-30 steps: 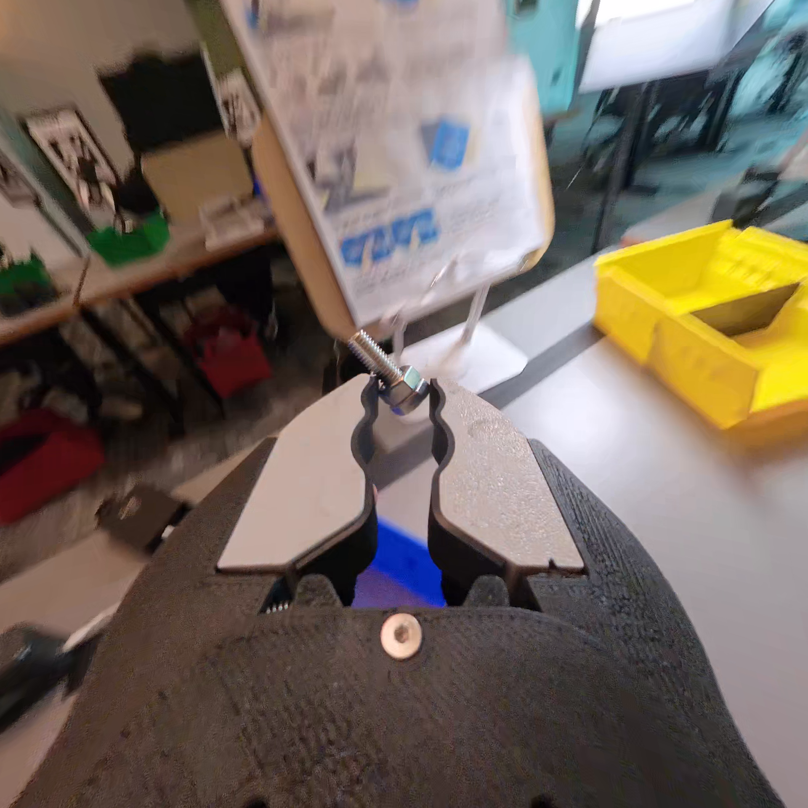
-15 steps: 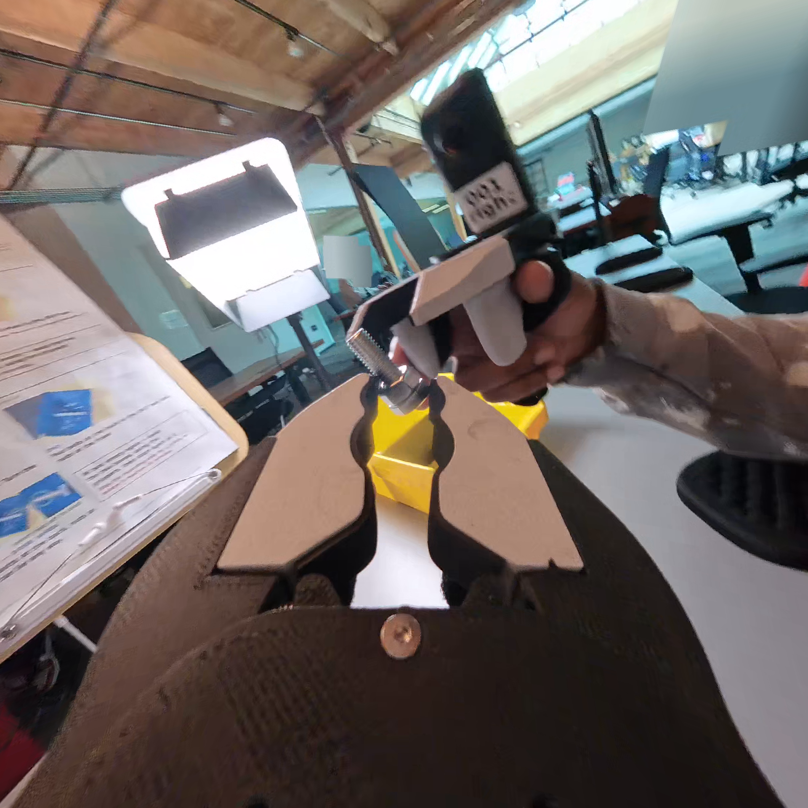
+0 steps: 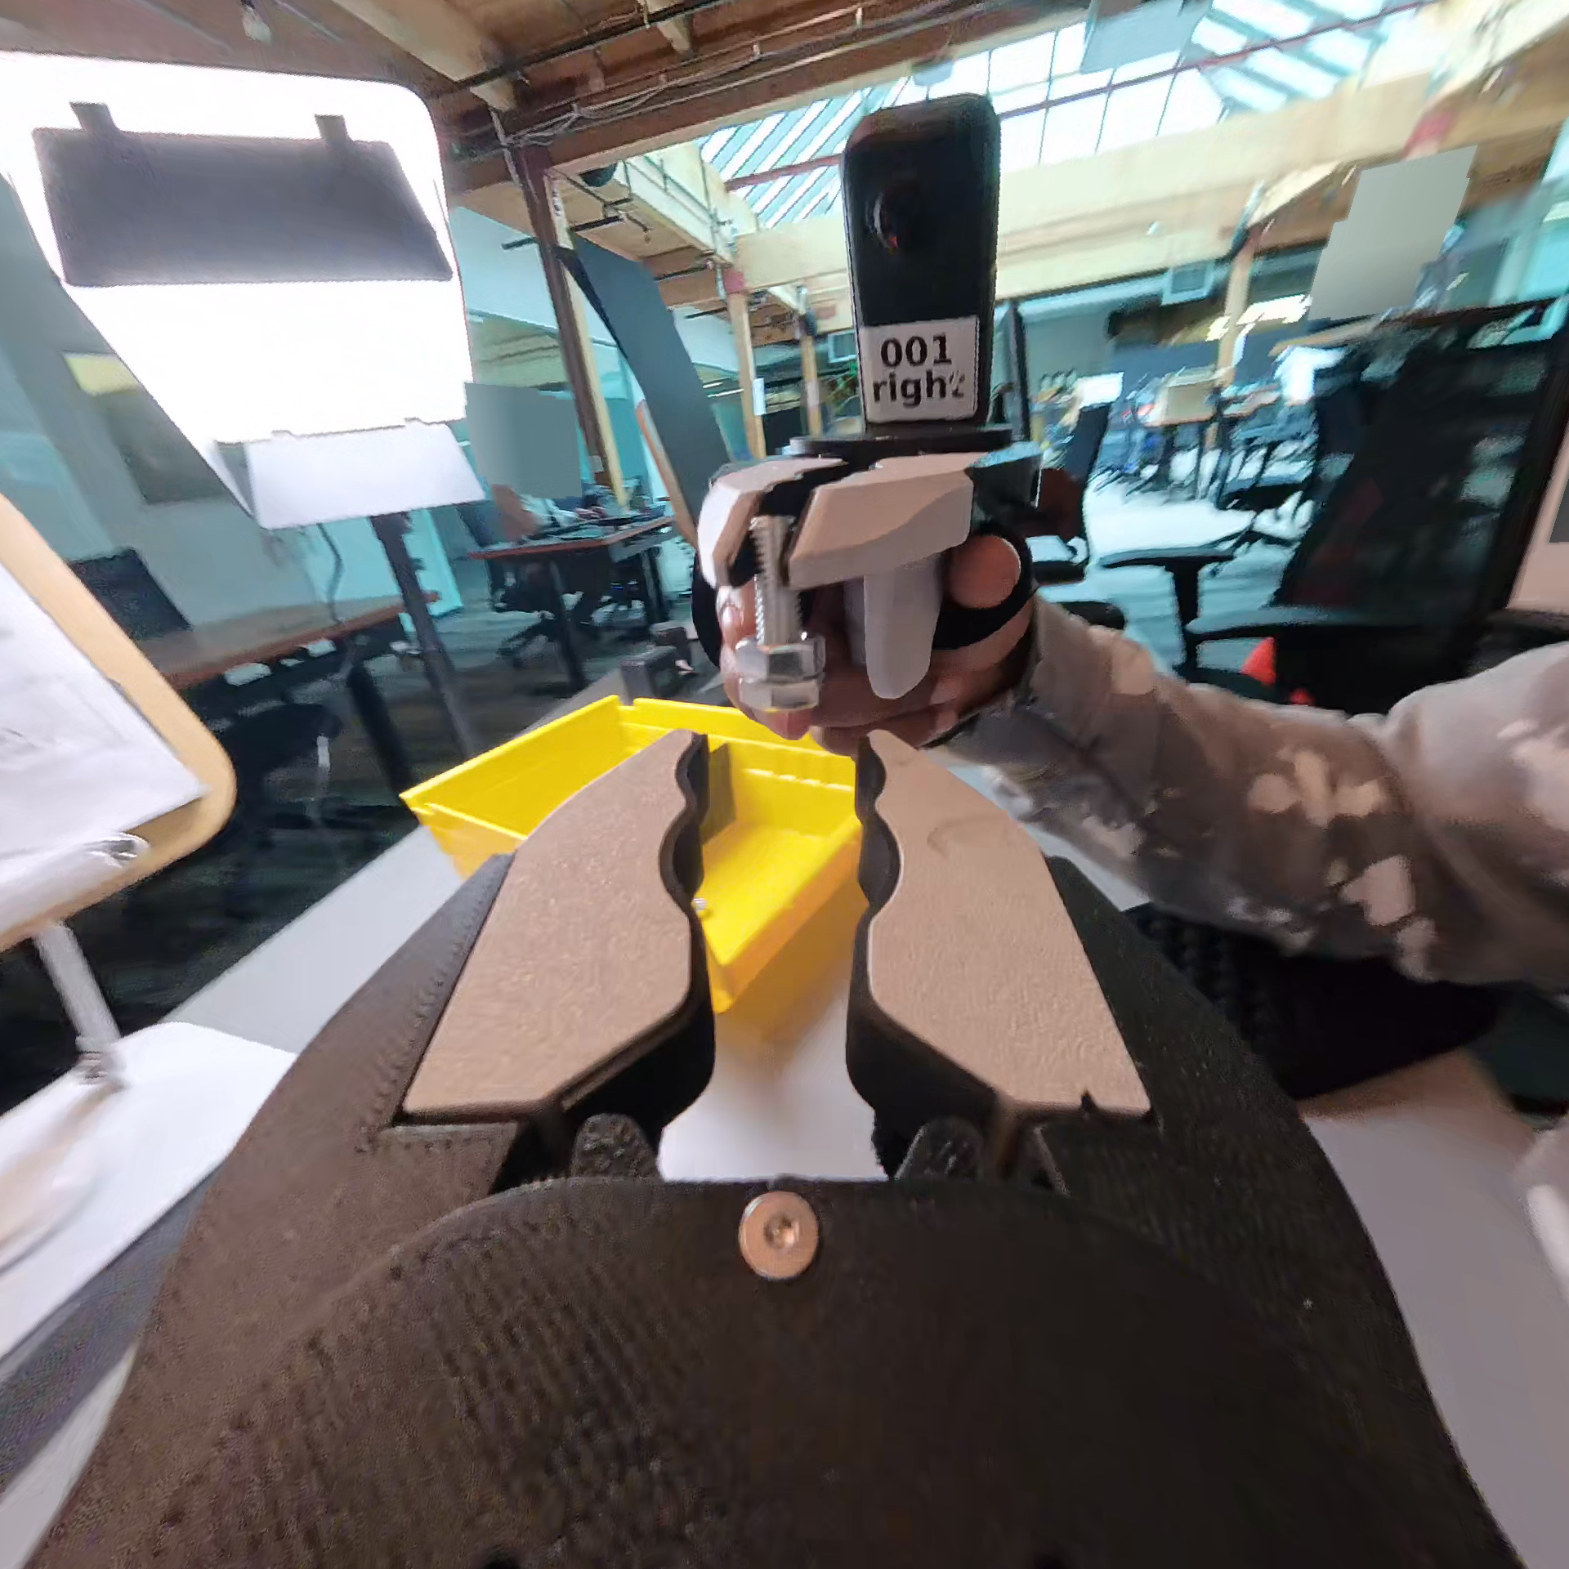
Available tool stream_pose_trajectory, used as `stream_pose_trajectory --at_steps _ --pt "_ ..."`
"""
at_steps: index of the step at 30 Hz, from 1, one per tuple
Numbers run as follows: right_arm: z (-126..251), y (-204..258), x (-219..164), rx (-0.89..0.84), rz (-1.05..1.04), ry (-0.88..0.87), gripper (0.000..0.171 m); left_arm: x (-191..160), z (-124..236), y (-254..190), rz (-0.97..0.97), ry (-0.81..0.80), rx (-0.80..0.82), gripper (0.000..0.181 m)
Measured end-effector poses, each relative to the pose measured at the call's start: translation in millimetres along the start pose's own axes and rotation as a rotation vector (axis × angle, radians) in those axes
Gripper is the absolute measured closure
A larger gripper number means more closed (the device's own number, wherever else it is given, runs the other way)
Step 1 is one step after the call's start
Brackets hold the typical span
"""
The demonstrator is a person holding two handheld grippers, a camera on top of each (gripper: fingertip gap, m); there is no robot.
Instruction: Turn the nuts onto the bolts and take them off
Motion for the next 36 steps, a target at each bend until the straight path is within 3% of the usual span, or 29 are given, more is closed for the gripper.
stream_pose_trajectory --at_steps 7,11,26,30,33,36 --pt "-6.6 2.8 -2.1 0.042 0.019 -0.047 0.161 1.0 -2.4 -3.2 0.207 -0.026 -0.08 0.153" --pt "-10.4 3.0 -3.8 0.05 0.016 -0.047 0.162 -1.8 -3.0 -2.3 0.204 -0.021 -0.058 0.163" --pt "-7.9 1.4 -5.3 0.059 -0.046 -0.006 0.162 -7.0 -5.0 -4.9 0.222 -0.018 -0.049 0.163" --pt "-6.8 -4.0 -6.9 0.007 -0.058 -0.01 0.16 -11.3 -6.2 -1.1 0.289 -0.044 0.001 0.163" --pt "-4.5 -12.1 -8.4 -0.047 -0.109 -0.039 0.144 -16.2 -4.2 7.2 0.306 -0.062 0.097 0.163" --pt "-8.1 -15.8 -14.8 -0.066 -0.125 -0.019 0.14 -19.4 -2.2 13.6 0.312 -0.071 0.175 0.163"
Point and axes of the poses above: each gripper's, where its closed fingertips meet, z back along the fingers, x out of its top, y = z × x across the jaws, the point moved 8 cm from there along z, back along the fingers, and after that the axes turned 13 degrees about x, right-handed, at the moved point
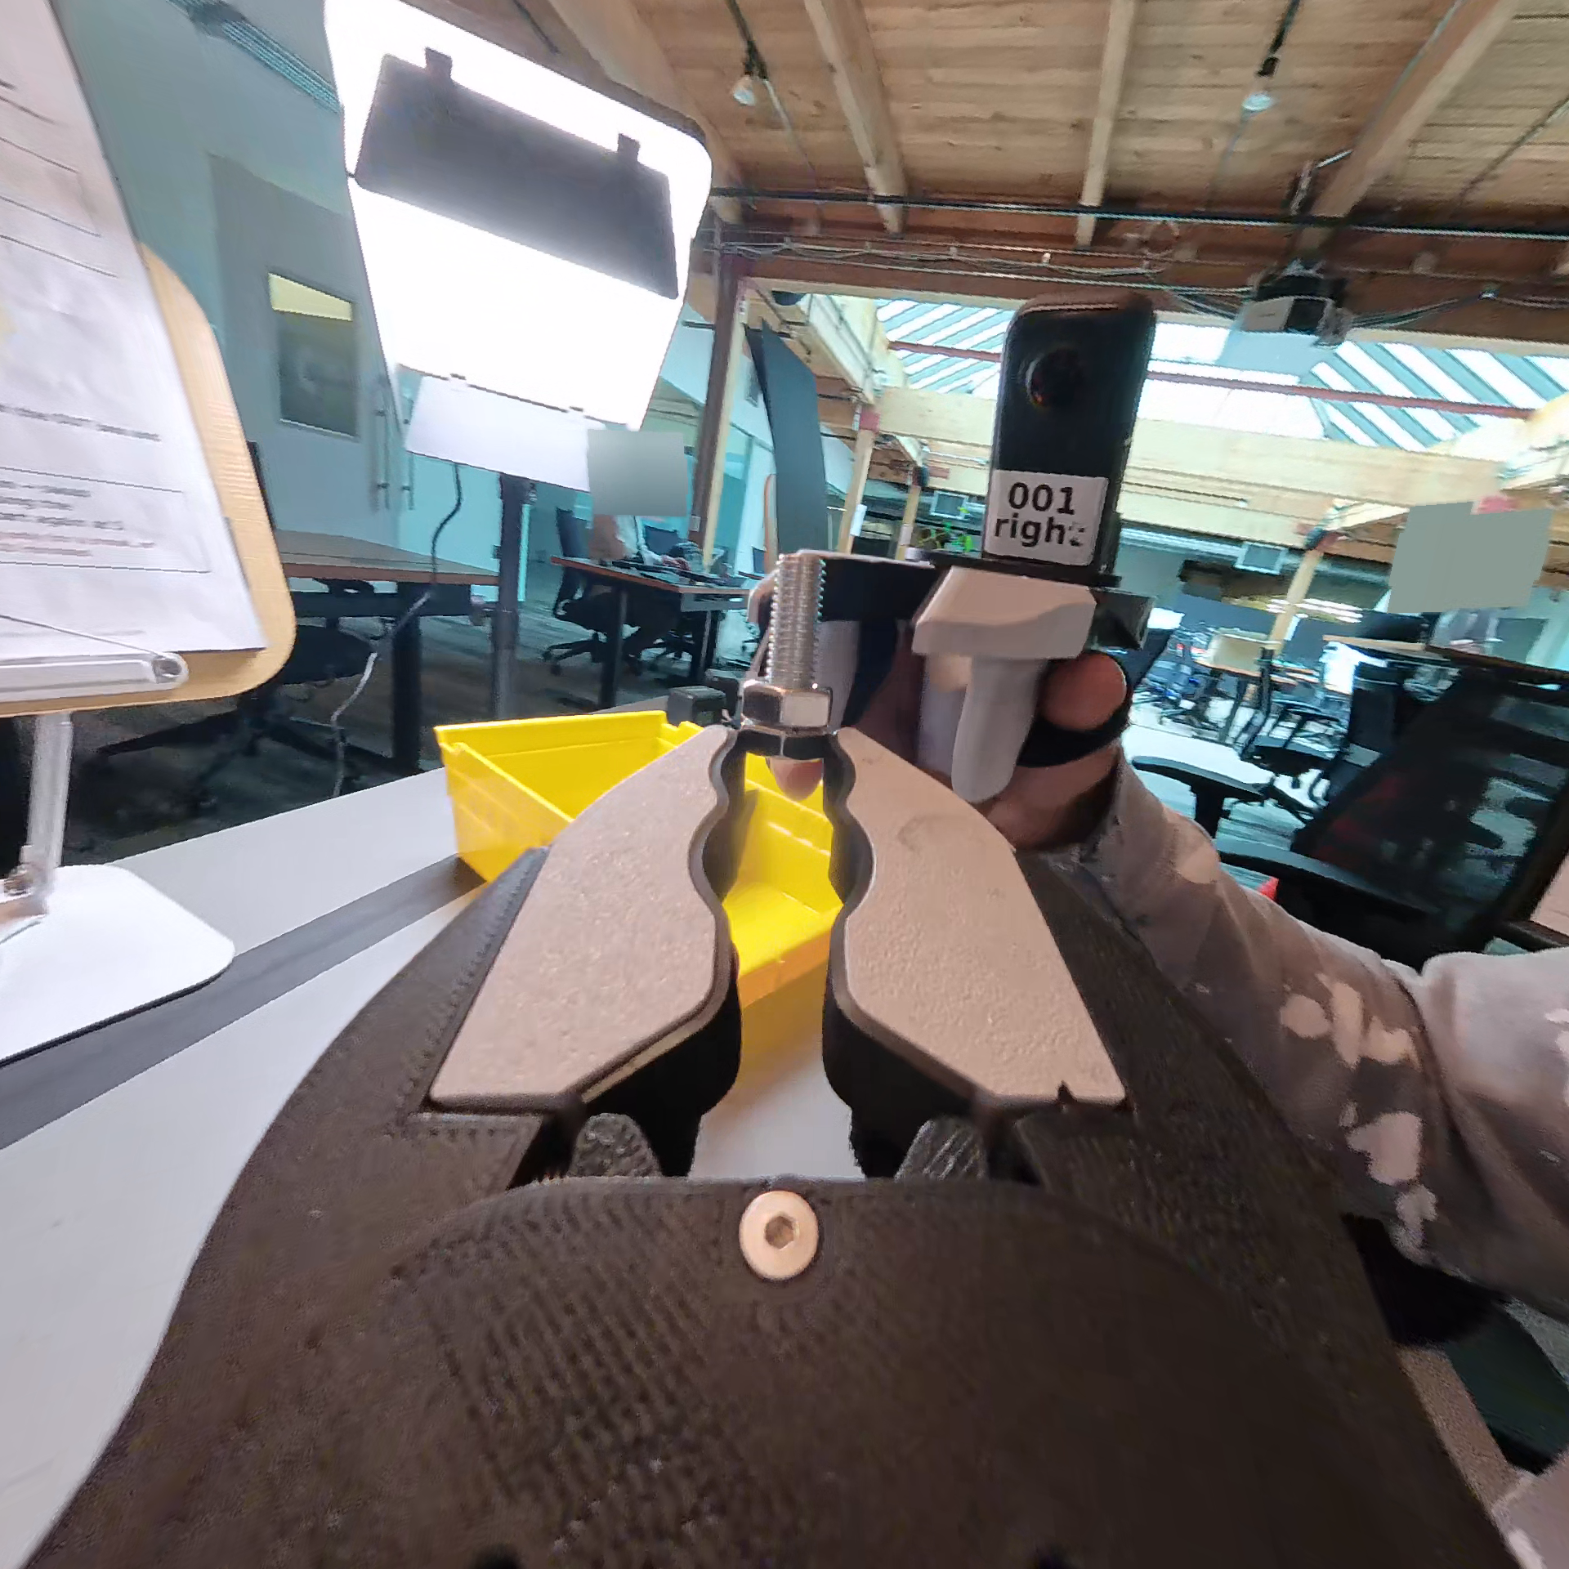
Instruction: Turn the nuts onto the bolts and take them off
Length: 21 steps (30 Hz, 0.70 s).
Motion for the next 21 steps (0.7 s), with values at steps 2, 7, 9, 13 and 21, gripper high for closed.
stream_pose_trajectory --at_steps 2,7,9,13,21 --pt "-6.8 -2.3 -5.1 -0.021 -0.004 0.021 0.139 -0.9 -0.1 0.9 -0.015 0.004 0.014 0.163" --pt "-9.3 -10.3 -10.8 -0.055 -0.046 0.04 0.139 1.4 2.5 3.1 -0.02 -0.028 0.029 0.163" --pt "2.5 -16.2 -8.3 -0.156 -0.018 0.028 0.159 7.5 6.4 6.9 0.012 -0.068 0.016 0.163" --pt "13.9 -16.4 -2.2 -0.167 -0.022 -0.002 0.149 14.2 9.1 9.1 -0.015 -0.079 0.023 0.163" --pt "-13.0 -6.5 -5.7 -0.095 -0.027 -0.007 0.134 7.6 5.8 1.6 -0.038 -0.059 0.007 0.163"
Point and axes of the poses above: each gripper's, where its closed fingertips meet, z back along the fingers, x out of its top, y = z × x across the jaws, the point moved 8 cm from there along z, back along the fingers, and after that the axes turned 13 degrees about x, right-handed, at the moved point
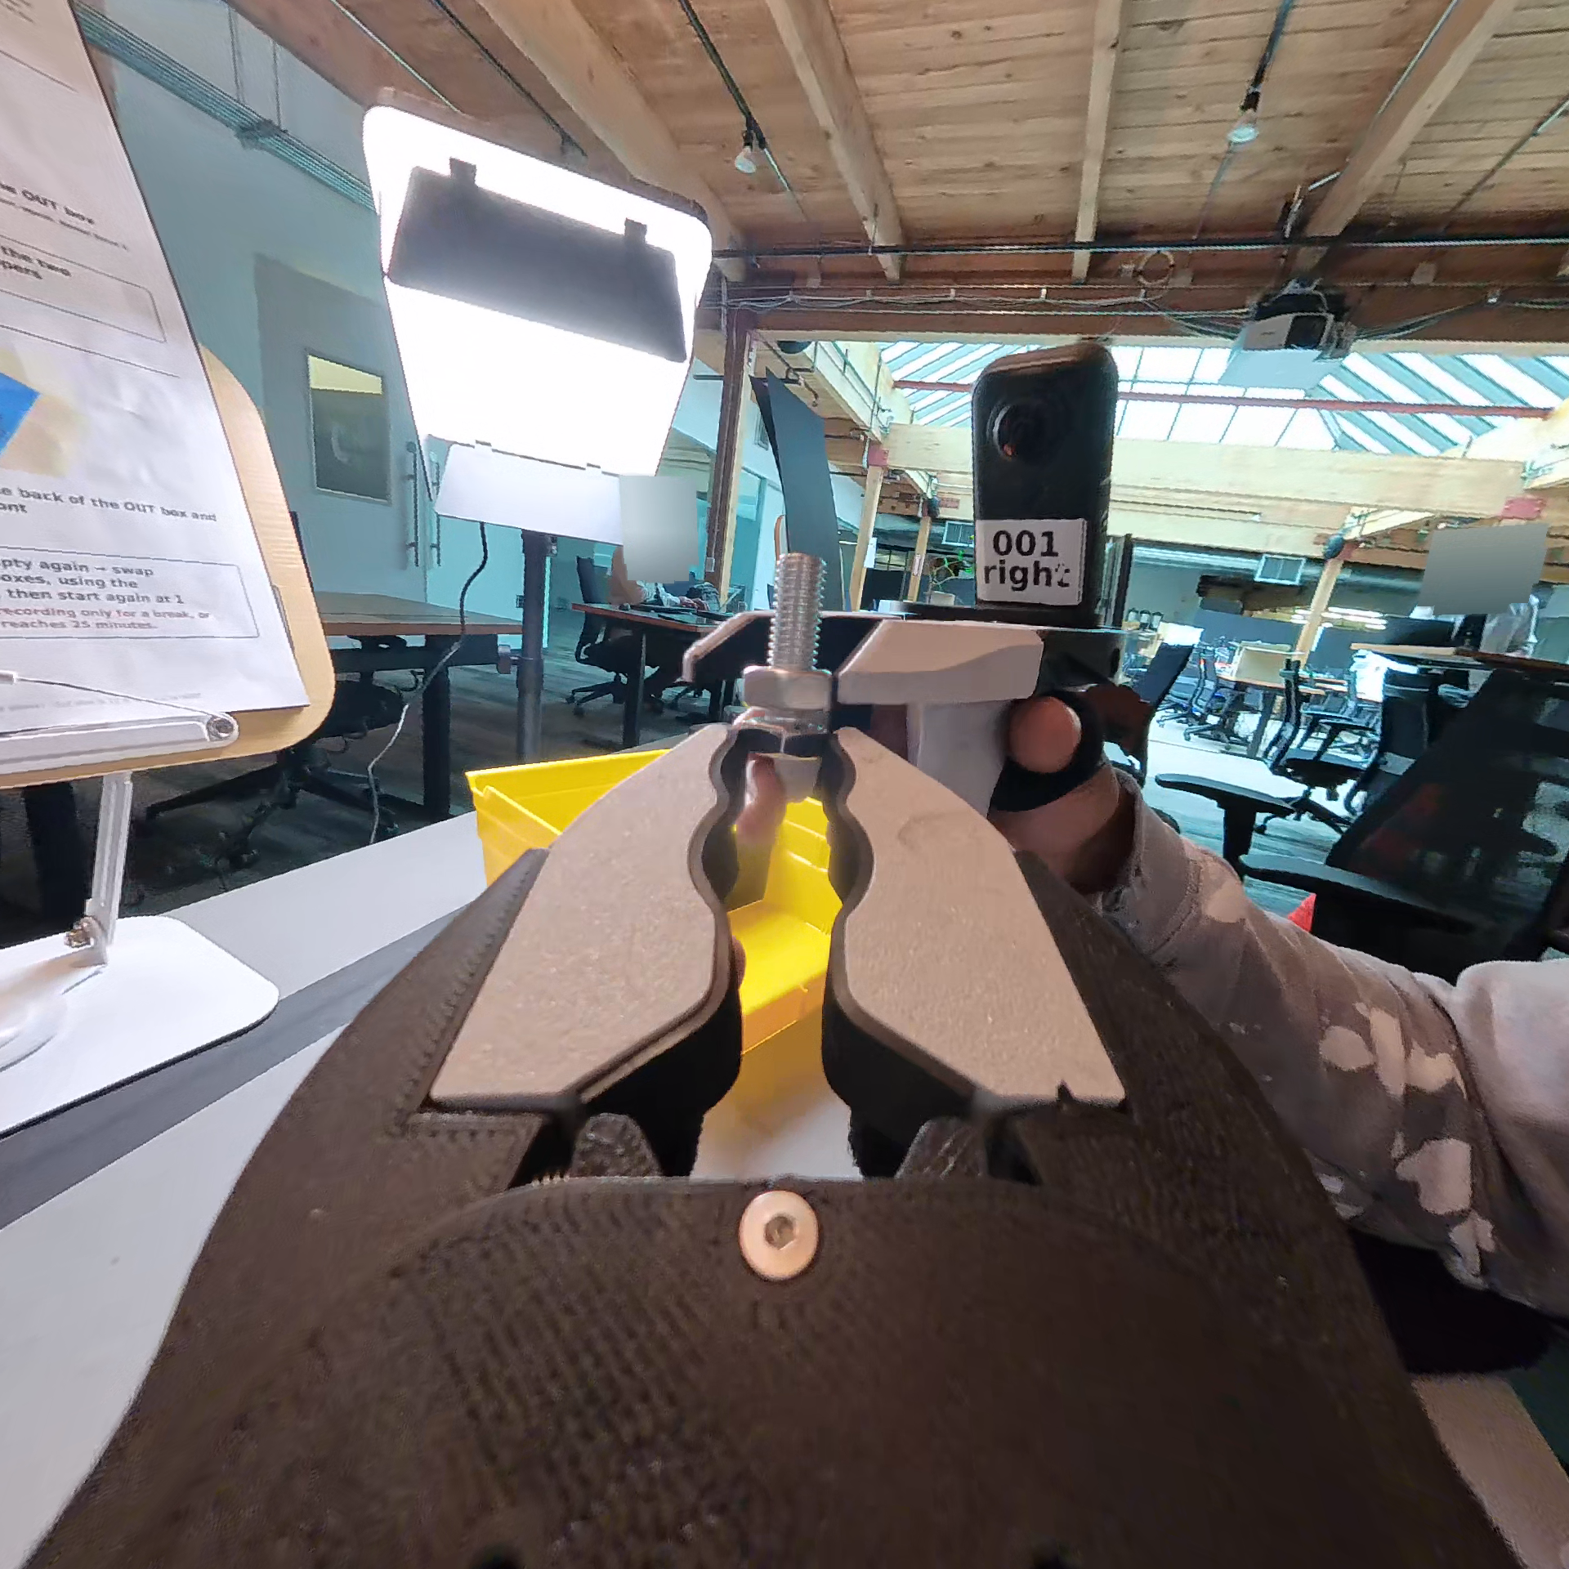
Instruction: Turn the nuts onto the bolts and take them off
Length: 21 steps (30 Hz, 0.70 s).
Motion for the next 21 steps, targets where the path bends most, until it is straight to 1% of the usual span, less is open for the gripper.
stream_pose_trajectory --at_steps 1,2,3,4,6,9,12,13,14,15,16,18,21 --pt "3.8 -2.6 0.4 0.0 -0.017 -0.002 0.137 1.5 0.9 2.3 0.016 -0.006 -0.006 0.163" --pt "10.4 -9.0 0.8 -0.073 -0.017 0.0 0.155 4.0 2.5 4.0 0.033 -0.021 -0.02 0.163" --pt "16.7 -13.3 0.8 -0.126 0.017 0.0 0.153 6.0 3.1 4.9 0.034 -0.024 -0.019 0.163" --pt "20.5 -14.2 1.4 -0.132 0.028 -0.001 0.152 7.4 3.4 4.9 0.026 -0.024 -0.018 0.163" --pt "19.2 -9.6 4.9 -0.084 0.01 -0.023 0.145 7.3 3.1 3.8 0.014 -0.023 -0.016 0.163" --pt "3.7 1.9 3.7 -0.023 0.024 -0.008 0.139 1.9 1.0 2.1 0.011 -0.004 -0.018 0.163" --pt "-1.5 2.0 1.1 -0.017 0.022 0.001 0.135 1.5 0.8 2.0 0.017 -0.001 -0.014 0.163" --pt "1.7 -0.8 1.3 -0.022 0.005 -0.003 0.139 2.9 1.9 4.2 0.028 -0.012 -0.017 0.163" --pt "8.8 -8.0 1.9 -0.104 -0.003 -0.014 0.158 5.1 3.1 5.4 0.04 -0.019 -0.029 0.163" --pt "15.5 -12.6 2.2 -0.152 0.021 -0.025 0.157 7.0 3.7 5.8 0.034 -0.021 -0.025 0.163" --pt "19.3 -13.3 3.0 -0.15 0.023 -0.026 0.156 8.4 4.0 5.5 0.022 -0.025 -0.02 0.163" --pt "18.1 -8.1 6.5 -0.099 0.011 -0.036 0.146 7.7 3.1 5.2 0.015 -0.018 -0.017 0.163" --pt "2.8 3.8 5.5 -0.035 0.026 -0.014 0.137 1.5 0.9 4.9 0.013 0.0 -0.012 0.163"
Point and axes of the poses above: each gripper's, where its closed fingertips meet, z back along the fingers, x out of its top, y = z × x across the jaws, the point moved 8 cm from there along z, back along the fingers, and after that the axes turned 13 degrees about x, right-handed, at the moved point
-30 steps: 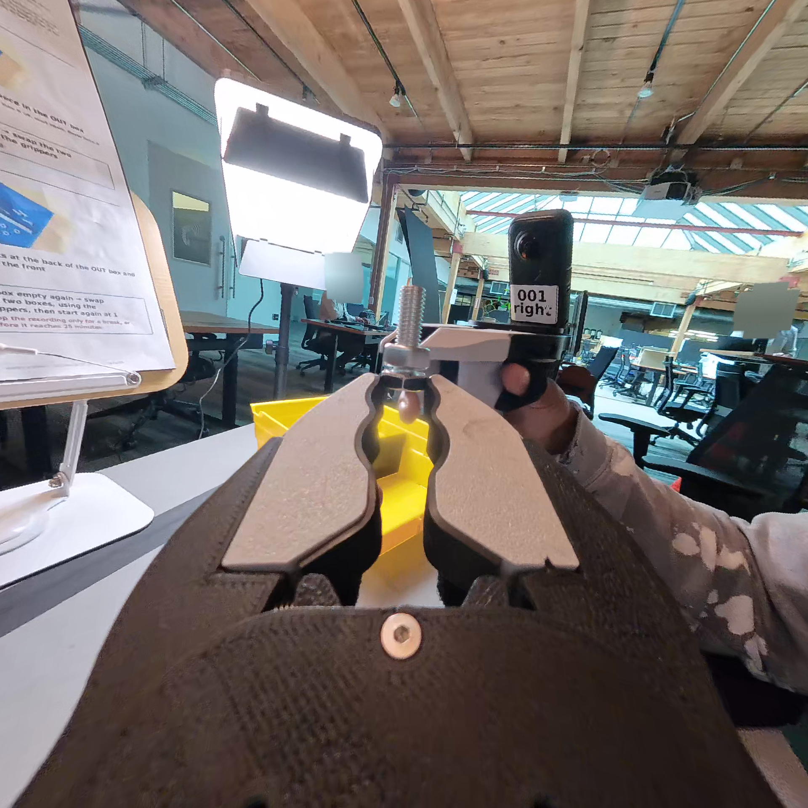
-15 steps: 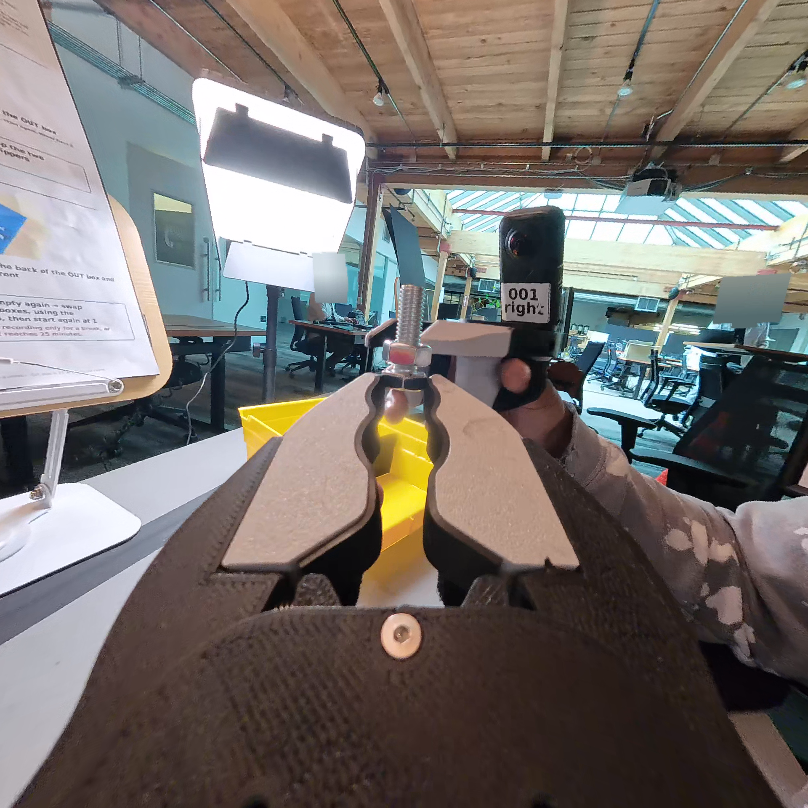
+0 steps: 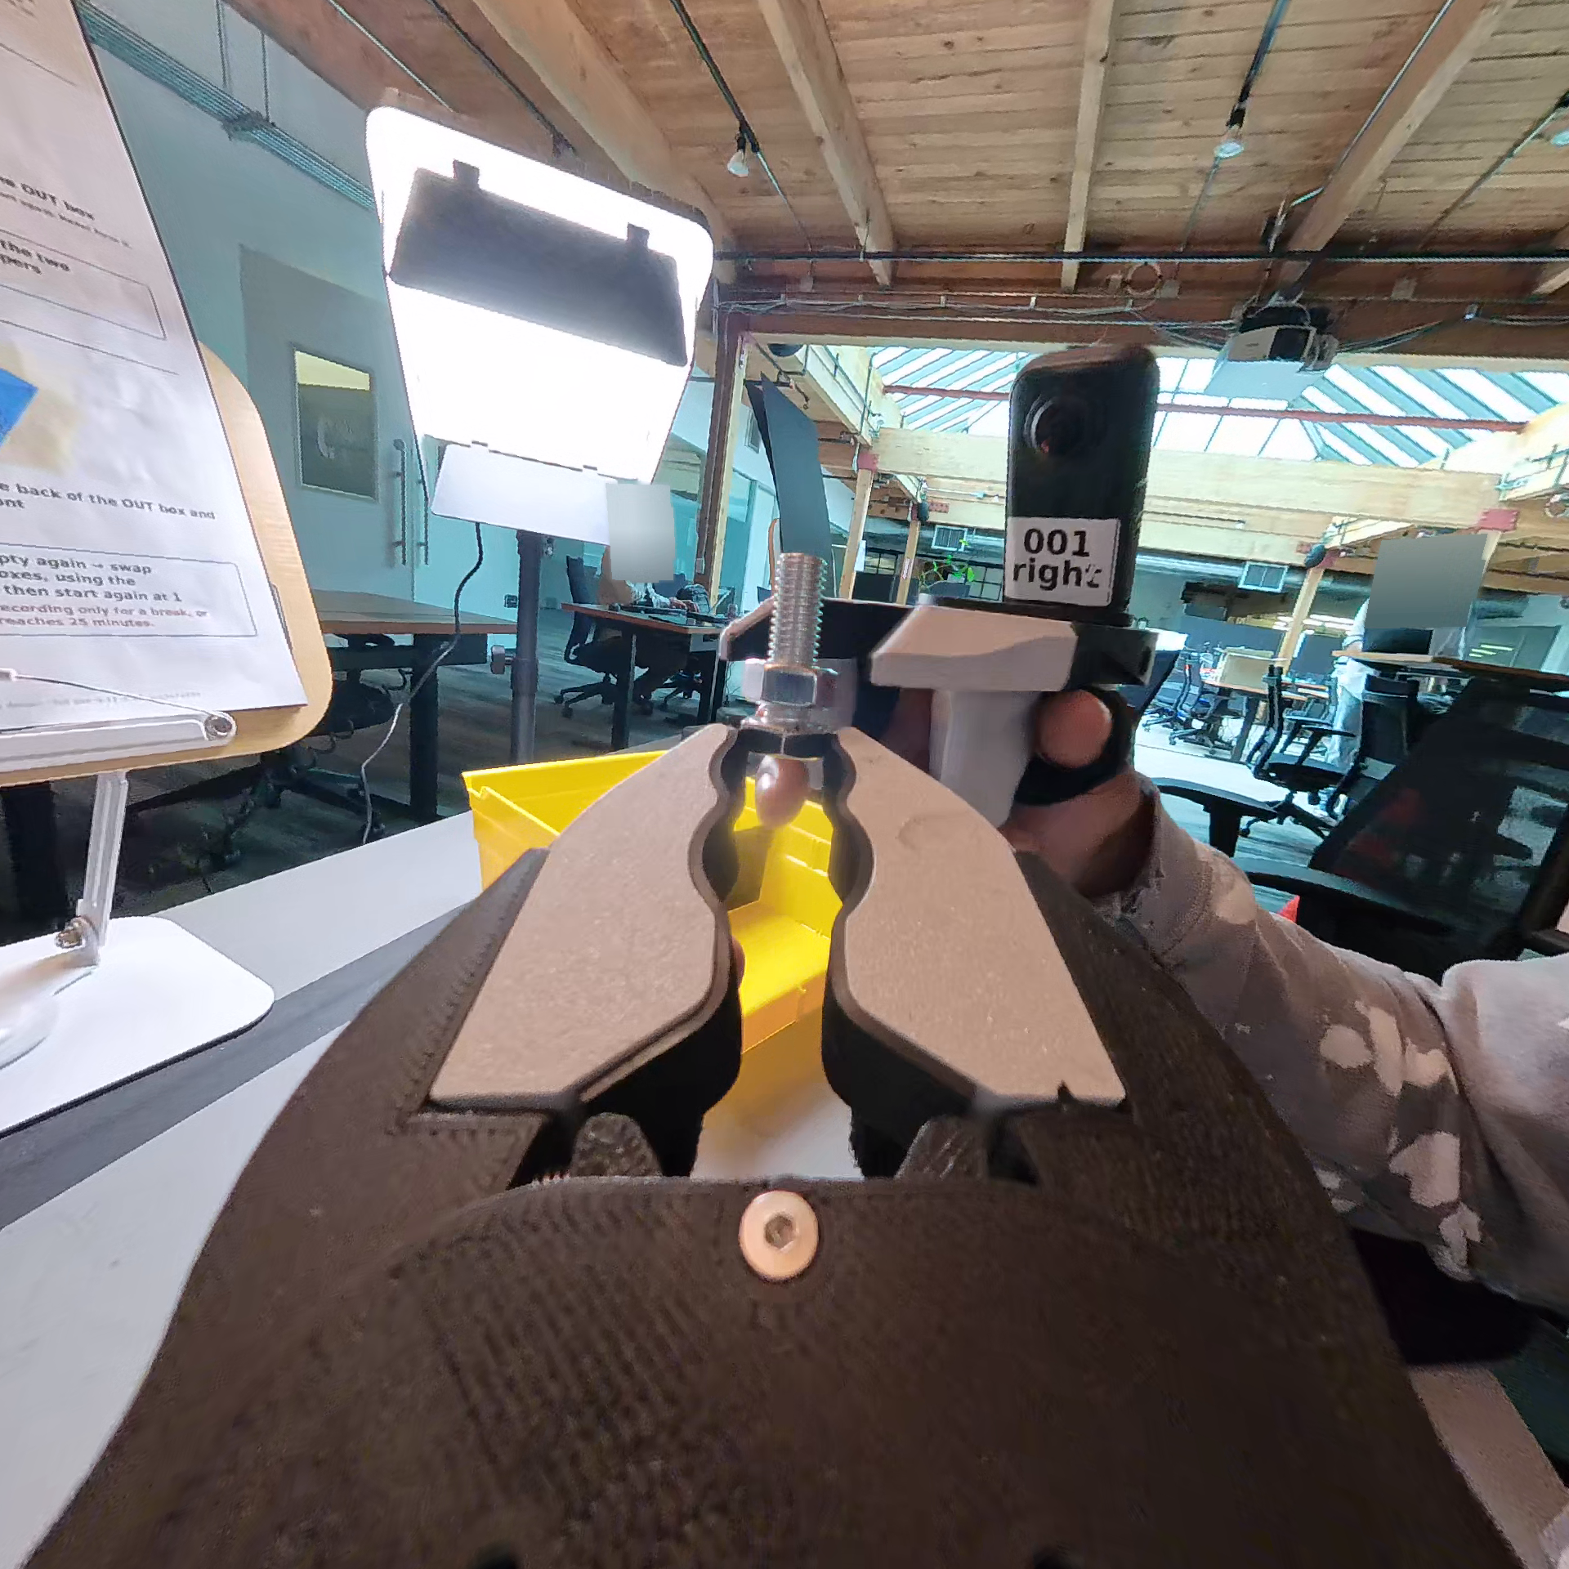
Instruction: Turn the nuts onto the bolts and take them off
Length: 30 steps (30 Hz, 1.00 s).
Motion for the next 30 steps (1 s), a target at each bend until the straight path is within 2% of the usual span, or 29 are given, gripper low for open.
stream_pose_trajectory --at_steps 4,5,7,12,15,17,18,25,27,28,29,30 --pt "-1.5 -3.0 -2.6 -0.024 0.007 0.017 0.137 0.4 0.4 0.3 0.013 -0.001 -0.005 0.163" --pt "4.7 -9.7 -2.1 -0.09 -0.011 0.016 0.153 2.2 1.6 1.2 0.025 -0.01 -0.018 0.163" --pt "14.9 -15.4 -0.8 -0.144 0.024 0.0 0.151 4.6 2.0 1.3 0.012 -0.012 -0.01 0.163" --pt "-0.2 0.6 0.5 -0.027 0.022 0.005 0.137 -0.8 -0.3 -0.2 0.011 0.003 -0.009 0.163" --pt "-3.4 -1.4 -3.0 -0.029 0.022 0.016 0.136 -0.7 -0.1 0.1 0.015 0.004 -0.002 0.163" --pt "7.4 -13.4 -3.2 -0.131 -0.003 0.008 0.154 2.6 1.7 1.9 0.03 -0.006 -0.017 0.163" --pt "12.4 -16.5 -3.1 -0.156 0.013 0.003 0.155 4.0 2.0 1.6 0.019 -0.011 -0.014 0.163" --pt "-3.5 3.2 -0.8 0.004 0.016 0.0 0.135 0.1 0.3 -0.6 0.014 0.001 -0.013 0.163" --pt "-4.9 0.8 -3.3 -0.009 0.014 0.011 0.134 1.0 0.4 -1.2 0.011 0.004 -0.008 0.163" --pt "-2.3 -2.3 -3.4 -0.02 -0.002 0.005 0.138 2.4 1.4 0.6 0.021 -0.006 -0.012 0.163" --pt "3.4 -8.7 -2.7 -0.089 -0.024 -0.008 0.156 4.0 2.4 1.4 0.03 -0.009 -0.027 0.163" --pt "9.0 -12.9 -1.7 -0.129 -0.013 -0.03 0.156 5.5 2.8 1.6 0.02 -0.01 -0.021 0.163"
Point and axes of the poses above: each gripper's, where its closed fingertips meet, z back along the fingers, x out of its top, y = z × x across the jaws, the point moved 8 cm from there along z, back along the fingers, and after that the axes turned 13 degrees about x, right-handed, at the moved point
